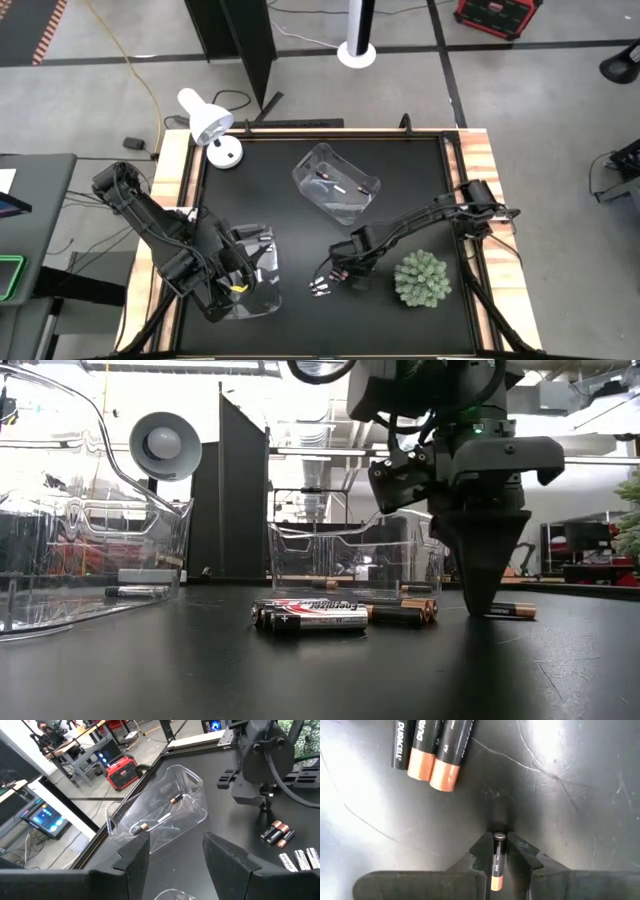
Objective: Sort batteries
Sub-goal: Put the black battery into the top transparent bin
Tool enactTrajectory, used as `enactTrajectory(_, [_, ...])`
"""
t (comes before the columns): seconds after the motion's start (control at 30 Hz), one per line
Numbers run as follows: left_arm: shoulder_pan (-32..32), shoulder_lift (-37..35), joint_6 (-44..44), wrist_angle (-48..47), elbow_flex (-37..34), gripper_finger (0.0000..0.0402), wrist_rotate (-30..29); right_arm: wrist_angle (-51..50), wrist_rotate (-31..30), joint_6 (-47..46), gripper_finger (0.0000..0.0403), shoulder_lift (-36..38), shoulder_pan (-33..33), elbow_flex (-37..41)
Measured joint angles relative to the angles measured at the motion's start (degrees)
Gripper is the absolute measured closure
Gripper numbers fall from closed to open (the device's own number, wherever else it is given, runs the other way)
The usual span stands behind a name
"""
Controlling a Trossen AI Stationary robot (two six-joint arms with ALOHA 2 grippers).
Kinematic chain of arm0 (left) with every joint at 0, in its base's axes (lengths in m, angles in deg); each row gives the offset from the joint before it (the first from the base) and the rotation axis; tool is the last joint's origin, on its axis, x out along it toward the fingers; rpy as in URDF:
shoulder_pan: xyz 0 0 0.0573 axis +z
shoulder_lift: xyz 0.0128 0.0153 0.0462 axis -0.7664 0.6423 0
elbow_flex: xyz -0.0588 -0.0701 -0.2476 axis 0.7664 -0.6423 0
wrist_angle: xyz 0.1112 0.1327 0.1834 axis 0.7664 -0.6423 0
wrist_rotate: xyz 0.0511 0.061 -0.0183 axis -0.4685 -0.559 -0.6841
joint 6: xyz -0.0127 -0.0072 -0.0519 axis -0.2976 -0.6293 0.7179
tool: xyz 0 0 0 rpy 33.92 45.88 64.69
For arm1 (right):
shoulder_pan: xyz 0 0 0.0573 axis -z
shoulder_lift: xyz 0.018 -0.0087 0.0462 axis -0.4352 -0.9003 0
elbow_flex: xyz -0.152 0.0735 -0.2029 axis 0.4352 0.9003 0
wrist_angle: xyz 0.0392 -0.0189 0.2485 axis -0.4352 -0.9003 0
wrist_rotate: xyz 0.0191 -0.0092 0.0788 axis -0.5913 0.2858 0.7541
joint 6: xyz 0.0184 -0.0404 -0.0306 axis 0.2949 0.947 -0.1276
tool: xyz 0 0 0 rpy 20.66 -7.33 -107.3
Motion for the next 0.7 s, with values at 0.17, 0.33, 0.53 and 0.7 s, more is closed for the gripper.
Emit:
enactTrajectory(0.17, [0.0, 0.0, 0.0, 0.0, 0.0, 0.0224, 0.0, 0.3, -0.9, 0.0, 0.0338, 0.0, -0.5, 0.0])
enactTrajectory(0.33, [0.0, 0.0, 0.0, 0.0, 0.0, 0.0224, 0.0, 0.9, -1.8, 0.8, 0.0338, 0.0, -0.6, 0.0])
enactTrajectory(0.53, [0.0, 0.0, 0.0, 0.0, 0.0, 0.0224, 0.0, 1.0, -2.0, 1.0, 0.0338, 0.1, -0.9, 0.0])
enactTrajectory(0.7, [0.0, 0.0, 0.0, 0.0, 0.0, 0.0224, 0.0, 0.1, -2.1, 1.6, 0.0338, 0.2, -1.3, -1.2])
